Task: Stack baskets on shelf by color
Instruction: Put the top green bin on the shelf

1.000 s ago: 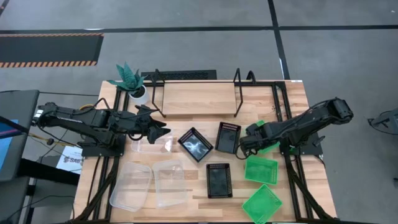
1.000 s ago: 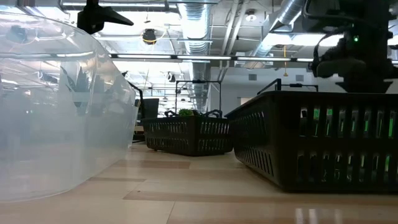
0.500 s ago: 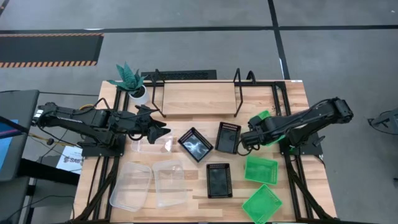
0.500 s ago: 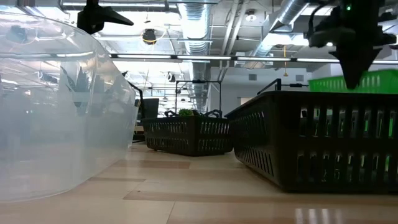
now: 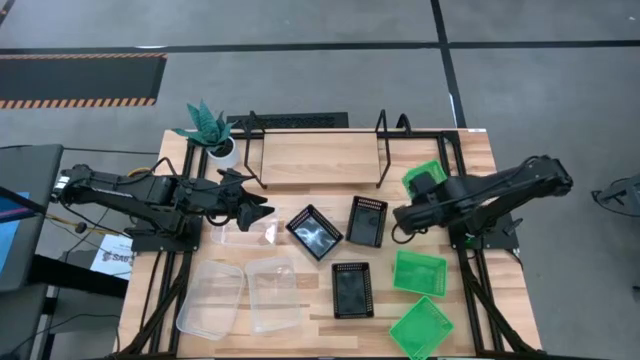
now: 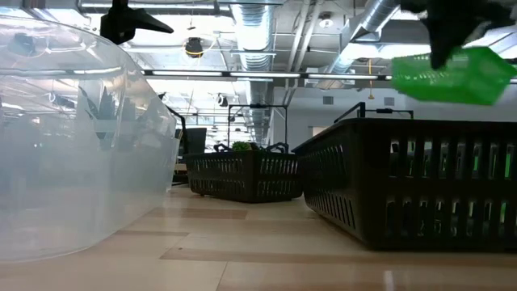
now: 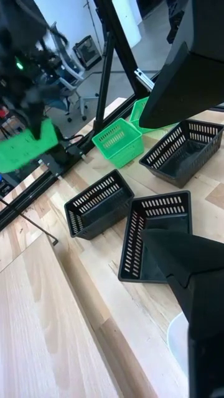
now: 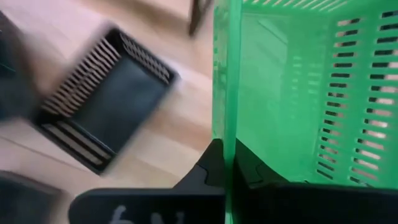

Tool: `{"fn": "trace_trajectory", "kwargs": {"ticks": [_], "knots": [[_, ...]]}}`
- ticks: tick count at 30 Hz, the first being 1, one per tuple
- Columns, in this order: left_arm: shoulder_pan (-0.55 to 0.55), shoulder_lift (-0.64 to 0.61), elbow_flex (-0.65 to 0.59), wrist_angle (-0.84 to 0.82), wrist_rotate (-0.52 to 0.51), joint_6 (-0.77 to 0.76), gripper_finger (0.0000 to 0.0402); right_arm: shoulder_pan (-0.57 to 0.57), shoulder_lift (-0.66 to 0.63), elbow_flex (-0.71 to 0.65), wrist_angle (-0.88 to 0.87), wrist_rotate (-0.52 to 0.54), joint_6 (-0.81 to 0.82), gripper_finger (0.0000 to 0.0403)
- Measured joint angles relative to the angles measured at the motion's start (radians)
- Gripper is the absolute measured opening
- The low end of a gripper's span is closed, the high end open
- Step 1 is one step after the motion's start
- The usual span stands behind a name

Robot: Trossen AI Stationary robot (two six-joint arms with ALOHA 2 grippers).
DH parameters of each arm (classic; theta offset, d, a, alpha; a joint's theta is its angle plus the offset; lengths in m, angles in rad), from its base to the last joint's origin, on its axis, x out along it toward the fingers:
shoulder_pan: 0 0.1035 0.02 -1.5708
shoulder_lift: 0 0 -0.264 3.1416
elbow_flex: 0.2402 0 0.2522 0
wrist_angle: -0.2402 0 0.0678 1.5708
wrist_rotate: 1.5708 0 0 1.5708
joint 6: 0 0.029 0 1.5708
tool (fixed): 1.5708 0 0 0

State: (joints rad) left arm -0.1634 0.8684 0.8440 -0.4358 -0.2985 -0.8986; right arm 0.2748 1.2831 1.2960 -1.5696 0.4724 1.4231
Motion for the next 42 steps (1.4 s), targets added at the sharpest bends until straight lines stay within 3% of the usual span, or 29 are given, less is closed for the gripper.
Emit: {"fn": "trace_trajectory", "kwargs": {"ticks": [6, 12, 21, 29, 37, 42], "knots": [[0.000, 0.000, 0.000, 0.000, 0.000, 0.000, 0.0265, 0.002, -0.041, 0.124, 0.021, 0.147, -0.066, 0.0010], [0.000, 0.000, 0.000, 0.000, 0.000, 0.000, 0.0265, -0.048, -0.031, 0.233, 0.213, 0.227, -0.386, 0.0008], [0.000, 0.000, 0.000, 0.000, -0.002, 0.000, 0.0265, -0.222, 0.062, 0.253, 0.585, 0.148, -0.918, 0.0010], [0.000, 0.000, 0.000, 0.001, -0.002, 0.000, 0.0265, -0.339, 0.196, 0.253, 0.707, 0.092, -1.267, 0.0015], [0.001, 0.000, 0.000, 0.001, -0.028, -0.004, 0.0265, -0.464, 0.327, 0.253, 0.777, -0.082, -1.320, 0.0014], [0.001, 0.000, 0.000, 0.000, -0.029, -0.029, 0.0265, -0.538, 0.419, 0.253, 0.808, -0.137, -1.128, 0.0014]]}}
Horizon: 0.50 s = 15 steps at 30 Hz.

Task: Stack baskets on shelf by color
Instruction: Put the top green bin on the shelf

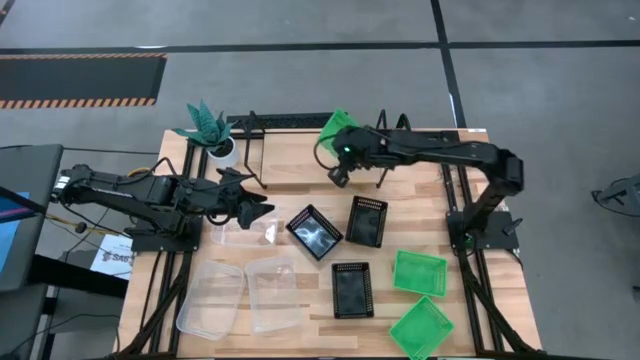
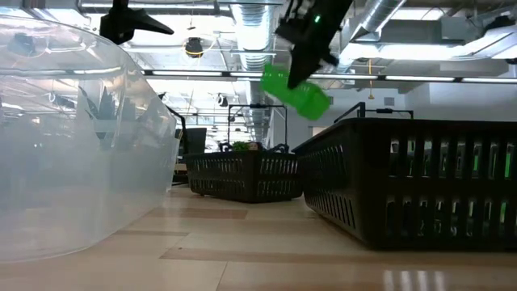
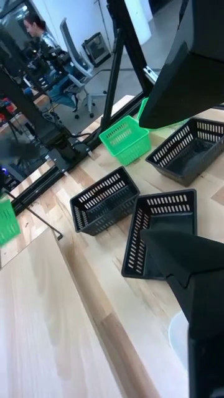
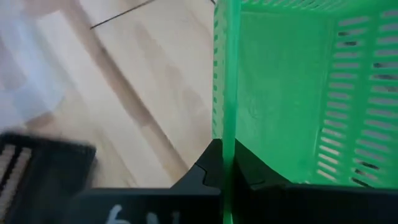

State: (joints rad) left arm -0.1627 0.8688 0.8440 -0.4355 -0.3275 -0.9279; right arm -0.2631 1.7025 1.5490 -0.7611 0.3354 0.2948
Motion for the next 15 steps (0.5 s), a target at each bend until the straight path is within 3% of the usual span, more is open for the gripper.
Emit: {"fn": "trace_trajectory", "kwargs": {"ticks": [15], "knots": [[0.000, 0.000, 0.000, 0.000, -0.017, -0.019, 0.0265, -0.110, 0.211, 0.000, -0.020, -0.030, 0.292, 0.0023]]}}
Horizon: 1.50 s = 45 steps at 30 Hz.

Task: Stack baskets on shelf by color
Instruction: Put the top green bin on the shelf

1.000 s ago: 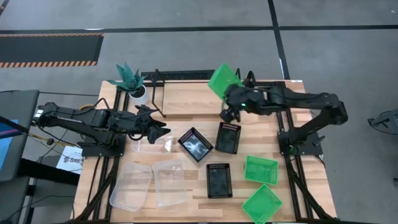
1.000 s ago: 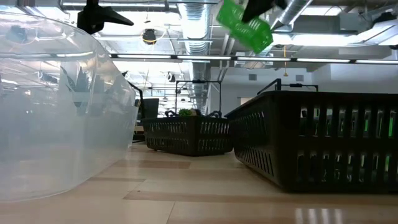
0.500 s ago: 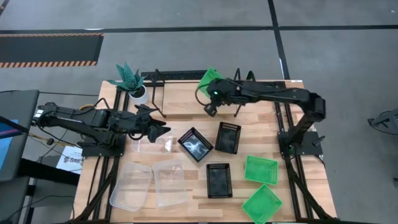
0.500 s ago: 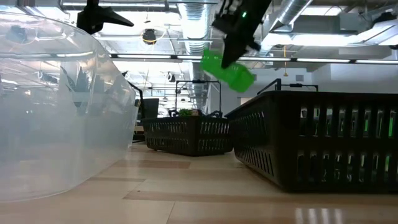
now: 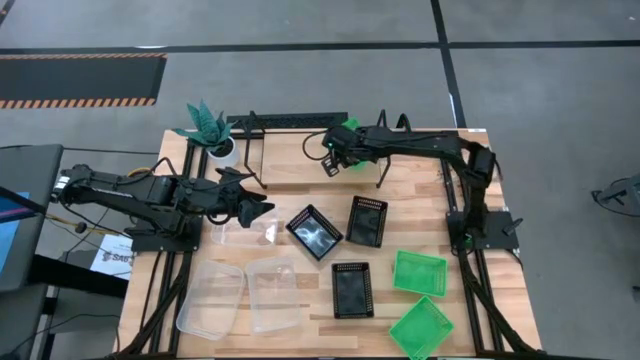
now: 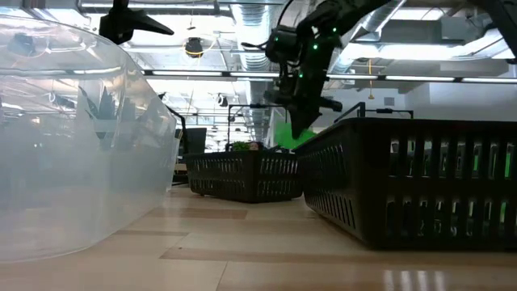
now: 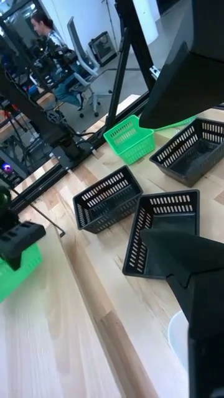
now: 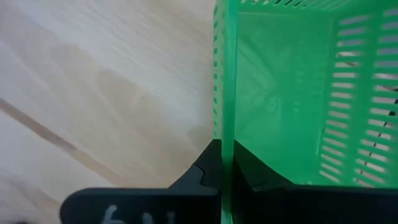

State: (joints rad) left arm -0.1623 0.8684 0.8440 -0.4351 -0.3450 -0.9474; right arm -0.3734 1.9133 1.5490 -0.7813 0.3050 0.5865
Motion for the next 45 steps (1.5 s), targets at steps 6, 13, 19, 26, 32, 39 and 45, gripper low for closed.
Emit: {"fn": "trace_trajectory", "kwargs": {"ticks": [6, 13, 19, 26, 32, 39, 45], "knots": [[0.000, 0.000, 0.000, -0.001, 0.001, 0.000, 0.0265, -0.001, 0.023, 0.000, -0.009, 0.000, 0.102, 0.0039], [0.000, 0.000, 0.000, -0.001, 0.003, 0.000, 0.0265, -0.003, 0.023, 0.000, 0.018, 0.000, 0.132, 0.0112], [0.000, 0.000, 0.000, 0.000, 0.019, 0.001, 0.0265, -0.003, 0.023, 0.045, 0.015, -0.014, 0.050, 0.0188], [0.000, 0.000, 0.000, -0.001, 0.018, 0.002, 0.0265, 0.012, 0.021, 0.222, -0.190, -0.014, -0.114, 0.0225], [0.000, 0.000, 0.000, -0.001, 0.018, 0.003, 0.0265, 0.059, 0.021, 0.270, -0.403, -0.046, -0.553, 0.0226], [0.000, 0.000, 0.000, -0.001, 0.025, 0.008, 0.0265, 0.088, 0.023, 0.256, -0.497, -0.083, -0.825, 0.0226], [0.000, 0.000, 0.000, -0.002, 0.025, 0.008, 0.0265, 0.046, 0.022, 0.256, -0.523, -0.242, -0.912, 0.0228]]}}
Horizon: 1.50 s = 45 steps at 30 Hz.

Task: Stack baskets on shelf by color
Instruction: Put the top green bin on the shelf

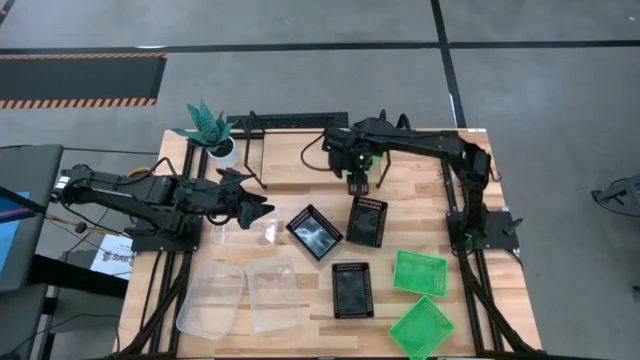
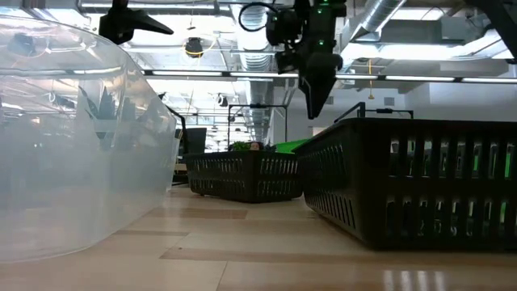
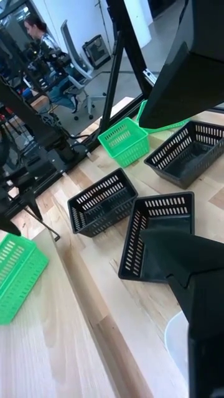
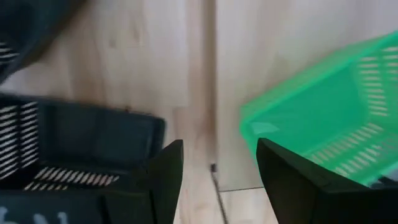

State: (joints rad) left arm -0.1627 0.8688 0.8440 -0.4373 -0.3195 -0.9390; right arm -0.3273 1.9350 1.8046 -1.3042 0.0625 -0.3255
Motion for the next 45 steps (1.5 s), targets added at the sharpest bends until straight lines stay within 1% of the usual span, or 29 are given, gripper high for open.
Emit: {"fn": "trace_trajectory", "kwargs": {"ticks": [3, 12, 16, 18, 20, 24, 26, 31, 35, 40, 45], "knots": [[-0.001, 0.000, 0.000, 0.000, -0.001, 0.000, 0.0265, -0.019, 0.000, 0.000, -0.005, -0.034, -0.045, 0.0227], [-0.001, 0.000, 0.000, 0.000, -0.009, 0.000, 0.0265, -0.057, -0.001, -0.015, 0.005, -0.033, -0.193, 0.0206], [-0.001, 0.000, 0.000, 0.000, -0.009, 0.001, 0.0265, -0.061, 0.000, -0.078, 0.011, 0.006, -0.219, 0.0192], [-0.001, 0.000, 0.000, 0.000, -0.010, 0.008, 0.0265, -0.066, 0.000, -0.119, 0.037, 0.018, -0.224, 0.0185], [-0.001, 0.000, 0.000, 0.001, -0.010, 0.009, 0.0265, -0.069, 0.000, -0.152, 0.071, 0.053, -0.224, 0.0178], [-0.001, 0.000, 0.000, 0.001, -0.010, 0.009, 0.0265, -0.069, 0.000, -0.164, 0.100, 0.099, -0.225, 0.0168], [-0.001, 0.000, 0.000, 0.001, -0.018, 0.004, 0.0265, -0.068, 0.000, -0.164, 0.114, 0.102, -0.225, 0.0165], [-0.001, 0.000, 0.000, 0.001, -0.021, -0.006, 0.0265, -0.068, -0.013, -0.164, 0.102, 0.113, -0.231, 0.0165], [-0.001, 0.000, 0.000, 0.001, -0.029, -0.008, 0.0265, -0.070, -0.041, -0.164, 0.154, 0.153, -0.308, 0.0166], [-0.001, 0.000, 0.000, 0.001, -0.033, -0.011, 0.0265, -0.113, -0.051, -0.164, 0.191, 0.152, -0.396, 0.0164], [-0.001, 0.000, 0.000, 0.001, -0.034, -0.012, 0.0265, -0.156, -0.029, -0.165, 0.202, 0.149, -0.449, 0.0167]]}}
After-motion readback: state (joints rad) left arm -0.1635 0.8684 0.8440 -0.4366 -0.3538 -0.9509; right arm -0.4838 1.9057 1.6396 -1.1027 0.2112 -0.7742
